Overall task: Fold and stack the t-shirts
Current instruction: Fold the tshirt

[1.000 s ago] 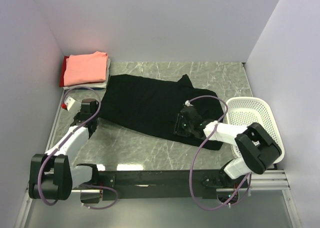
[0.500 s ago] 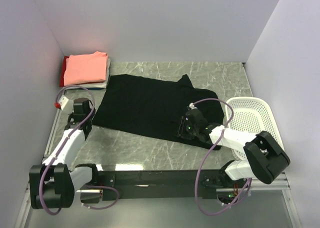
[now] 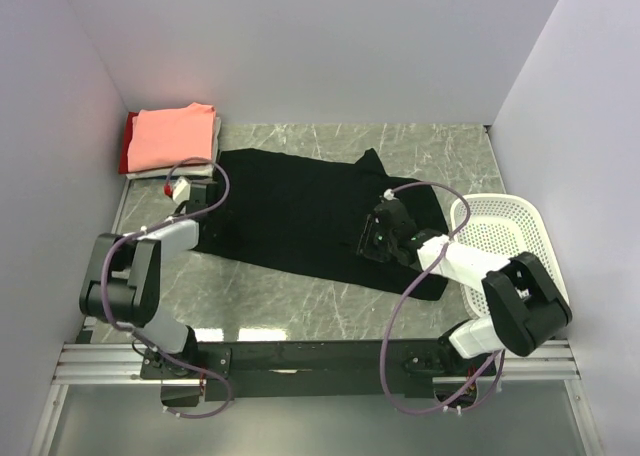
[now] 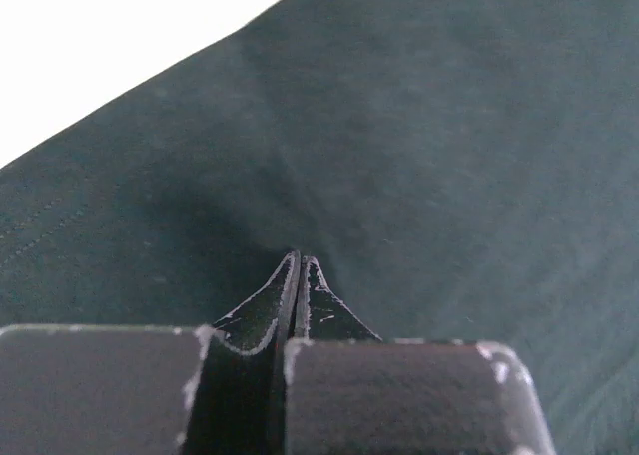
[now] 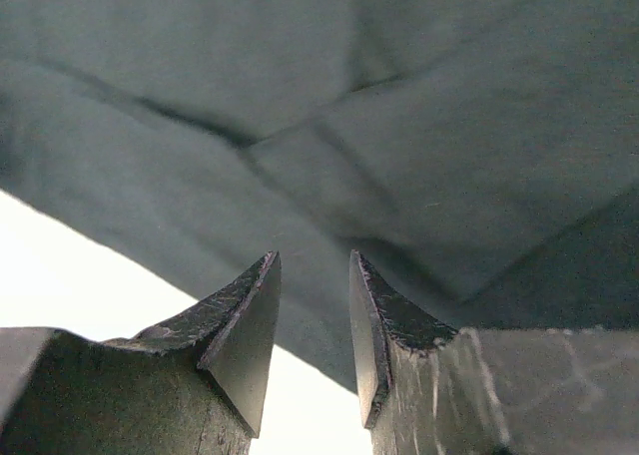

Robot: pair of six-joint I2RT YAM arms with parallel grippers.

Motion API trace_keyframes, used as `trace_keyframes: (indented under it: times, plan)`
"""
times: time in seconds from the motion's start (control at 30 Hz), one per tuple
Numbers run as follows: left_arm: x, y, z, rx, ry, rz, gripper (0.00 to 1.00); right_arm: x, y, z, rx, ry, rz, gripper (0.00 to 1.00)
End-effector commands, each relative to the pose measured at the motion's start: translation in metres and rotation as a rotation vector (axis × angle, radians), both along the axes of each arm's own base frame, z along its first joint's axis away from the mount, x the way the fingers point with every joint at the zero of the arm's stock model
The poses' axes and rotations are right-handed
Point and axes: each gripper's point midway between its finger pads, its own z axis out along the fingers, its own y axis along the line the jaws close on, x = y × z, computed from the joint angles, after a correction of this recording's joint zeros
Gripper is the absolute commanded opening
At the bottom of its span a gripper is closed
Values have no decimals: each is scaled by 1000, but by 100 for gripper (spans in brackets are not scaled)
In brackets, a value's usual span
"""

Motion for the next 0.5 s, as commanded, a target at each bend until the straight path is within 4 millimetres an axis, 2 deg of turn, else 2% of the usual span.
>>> trace_keyframes:
  times: [0.0, 0.07, 0.1, 0.13, 0.17, 0.2, 0.23, 0.27, 0.33, 0.37, 0.43, 0.47]
  plan:
    - [-1, 3, -13, -90, 17, 57, 1, 12, -9, 0, -9, 0, -30, 41]
    - [-11, 20, -23, -108, 44, 118, 1, 11, -14, -5, -31, 9, -34, 41]
    - [-24, 27, -34, -117, 72, 155, 1, 8, -18, -9, -39, 21, -38, 41]
    - [-29, 34, -32, -119, 66, 179, 1, 6, -19, -12, -39, 24, -34, 41]
    - [-43, 45, -41, -113, 88, 222, 1, 1, -20, -18, -43, 42, -28, 41]
    - [-48, 46, -42, -111, 92, 231, 1, -2, -21, -21, -45, 54, -24, 41]
    - [-52, 55, -38, -115, 78, 265, 1, -6, -21, -23, -46, 63, -14, 41]
    - [-63, 59, -45, -114, 97, 283, 1, -11, -24, -29, -55, 77, -14, 41]
    - [-70, 61, -42, -124, 83, 300, 1, -16, -26, -33, -64, 86, -6, 41]
    - [-79, 60, -48, -129, 98, 305, 1, -21, -28, -37, -67, 99, -1, 41]
    - [-84, 57, -45, -153, 82, 309, 1, -26, -27, -40, -58, 116, 10, 41]
    - [-92, 56, -50, -157, 95, 312, 1, -33, -25, -42, -43, 136, 27, 41]
